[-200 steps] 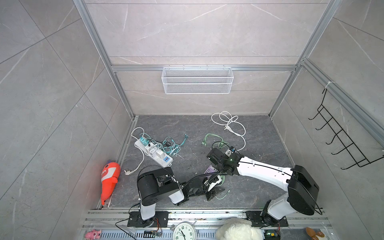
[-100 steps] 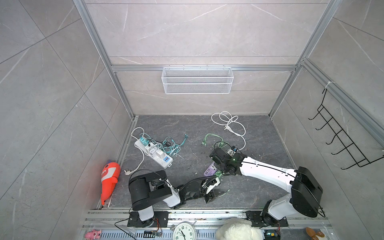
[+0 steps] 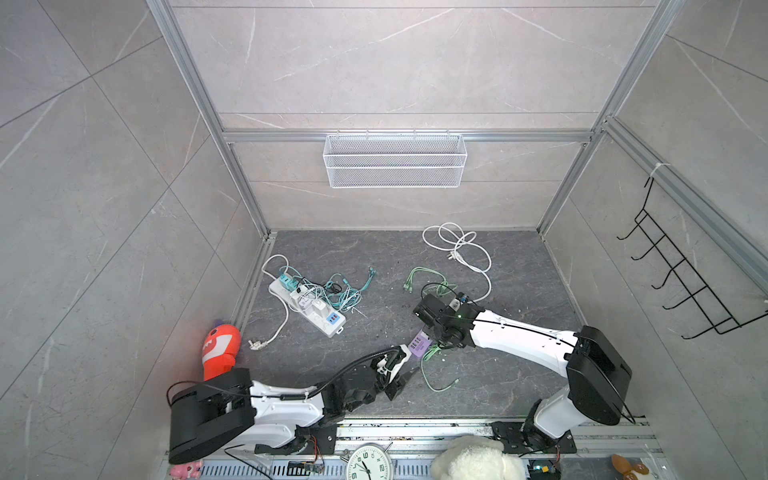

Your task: Insert the plug

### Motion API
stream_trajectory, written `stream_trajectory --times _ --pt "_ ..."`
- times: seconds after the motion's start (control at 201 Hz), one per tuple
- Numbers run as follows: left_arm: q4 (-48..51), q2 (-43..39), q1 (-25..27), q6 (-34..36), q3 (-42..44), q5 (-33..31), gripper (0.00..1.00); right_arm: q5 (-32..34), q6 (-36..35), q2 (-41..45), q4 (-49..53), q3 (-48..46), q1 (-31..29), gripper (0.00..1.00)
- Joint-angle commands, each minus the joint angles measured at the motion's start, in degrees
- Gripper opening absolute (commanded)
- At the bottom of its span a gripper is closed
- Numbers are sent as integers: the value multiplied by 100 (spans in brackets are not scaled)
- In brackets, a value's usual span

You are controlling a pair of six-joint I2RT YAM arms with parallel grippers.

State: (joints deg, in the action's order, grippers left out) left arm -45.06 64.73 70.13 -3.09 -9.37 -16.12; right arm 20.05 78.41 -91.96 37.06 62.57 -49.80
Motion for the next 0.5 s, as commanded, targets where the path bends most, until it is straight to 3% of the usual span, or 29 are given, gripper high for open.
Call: stream_trajectory --times 0.0,0.274,0.493 --pt "1105 -690 3 -42 -161 -940 54 63 73 -189 298 318 5 0" --pt "2063 -2174 9 -92 24 -1835 53 357 460 -452 1134 771 -125 0" --pt "2197 -2191 3 -24 5 -2194 53 532 671 -805 1592 1227 -230 0"
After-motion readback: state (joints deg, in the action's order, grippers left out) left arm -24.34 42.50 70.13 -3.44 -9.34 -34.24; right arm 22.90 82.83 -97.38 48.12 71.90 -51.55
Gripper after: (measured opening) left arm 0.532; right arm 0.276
